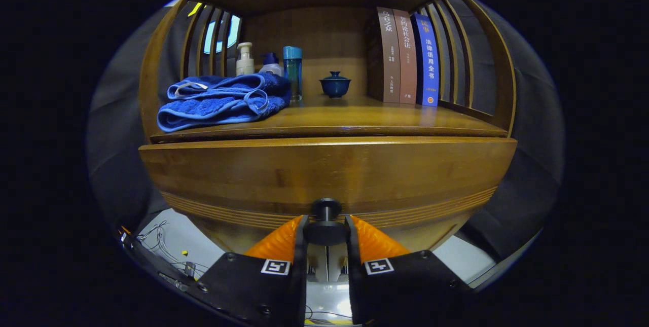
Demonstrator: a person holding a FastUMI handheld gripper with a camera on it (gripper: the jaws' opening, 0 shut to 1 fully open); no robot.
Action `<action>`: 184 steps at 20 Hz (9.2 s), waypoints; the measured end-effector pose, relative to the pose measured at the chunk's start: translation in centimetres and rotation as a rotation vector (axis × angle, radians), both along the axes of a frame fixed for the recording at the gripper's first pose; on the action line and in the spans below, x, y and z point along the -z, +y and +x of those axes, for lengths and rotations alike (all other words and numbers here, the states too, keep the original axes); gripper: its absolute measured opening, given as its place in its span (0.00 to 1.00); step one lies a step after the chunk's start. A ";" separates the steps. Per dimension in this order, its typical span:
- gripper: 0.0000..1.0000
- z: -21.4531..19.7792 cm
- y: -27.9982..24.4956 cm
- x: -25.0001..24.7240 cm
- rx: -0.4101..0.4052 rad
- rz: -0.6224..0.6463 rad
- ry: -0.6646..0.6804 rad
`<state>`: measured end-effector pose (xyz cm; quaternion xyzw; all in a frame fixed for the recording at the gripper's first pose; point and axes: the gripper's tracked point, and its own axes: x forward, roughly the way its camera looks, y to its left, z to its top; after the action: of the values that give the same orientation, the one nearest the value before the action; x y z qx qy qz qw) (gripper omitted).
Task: Pull open the drawer, take out the items inside it, and place them on the countertop above the cabinet.
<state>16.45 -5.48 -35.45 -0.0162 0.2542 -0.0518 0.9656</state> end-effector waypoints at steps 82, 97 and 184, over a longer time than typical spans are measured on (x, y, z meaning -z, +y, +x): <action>0.45 -5.0 -1.6 0.9 0.062 0.043 0.753; 0.45 -0.4 -0.1 -13.5 0.001 0.080 0.429; 0.99 -6.1 1.1 -4.9 0.022 0.071 -0.092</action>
<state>10.31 -4.39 -30.57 0.0235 0.2112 -0.0543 0.9757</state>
